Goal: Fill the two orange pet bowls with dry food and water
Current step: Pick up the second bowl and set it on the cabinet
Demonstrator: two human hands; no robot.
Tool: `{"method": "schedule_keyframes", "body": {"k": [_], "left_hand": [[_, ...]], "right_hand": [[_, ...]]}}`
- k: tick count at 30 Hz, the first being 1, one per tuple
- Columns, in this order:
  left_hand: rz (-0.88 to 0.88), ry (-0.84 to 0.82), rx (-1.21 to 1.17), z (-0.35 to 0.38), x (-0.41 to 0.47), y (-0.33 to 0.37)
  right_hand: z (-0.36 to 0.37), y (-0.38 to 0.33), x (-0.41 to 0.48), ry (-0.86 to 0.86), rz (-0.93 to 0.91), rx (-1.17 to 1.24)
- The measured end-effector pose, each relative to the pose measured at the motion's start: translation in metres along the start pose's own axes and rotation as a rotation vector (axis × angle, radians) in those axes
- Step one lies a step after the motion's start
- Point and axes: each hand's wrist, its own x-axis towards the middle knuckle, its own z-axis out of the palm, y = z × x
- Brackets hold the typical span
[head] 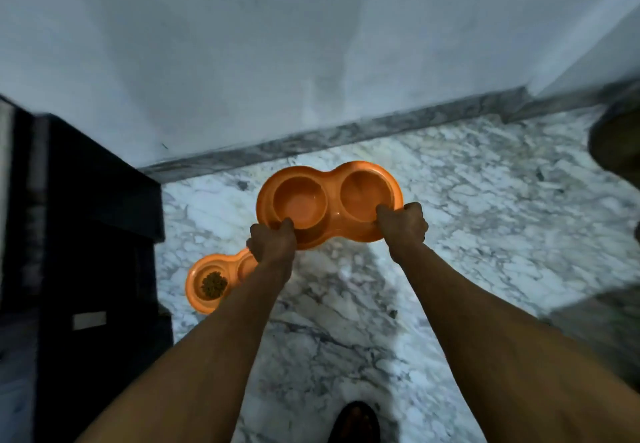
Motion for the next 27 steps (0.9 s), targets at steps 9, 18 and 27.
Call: {"method": "schedule_keyframes", "body": {"k": [9, 18, 27], "left_hand": [[0.179, 0.158, -0.223, -0.214, -0.18, 0.174], [0.282, 0.241, -0.395, -0.402, -0.281, 0.231], [0.352, 0.357, -0.515, -0.6, -0.302, 0.188]], "right_hand": [[-0.137, -0.187, -0.222, -0.07, -0.125, 0.205], [-0.202, -0.273, -0.418, -0.089, -0.33, 0.271], [-0.166, -0.283, -0.614, -0.121, -0.498, 0.316]]}}
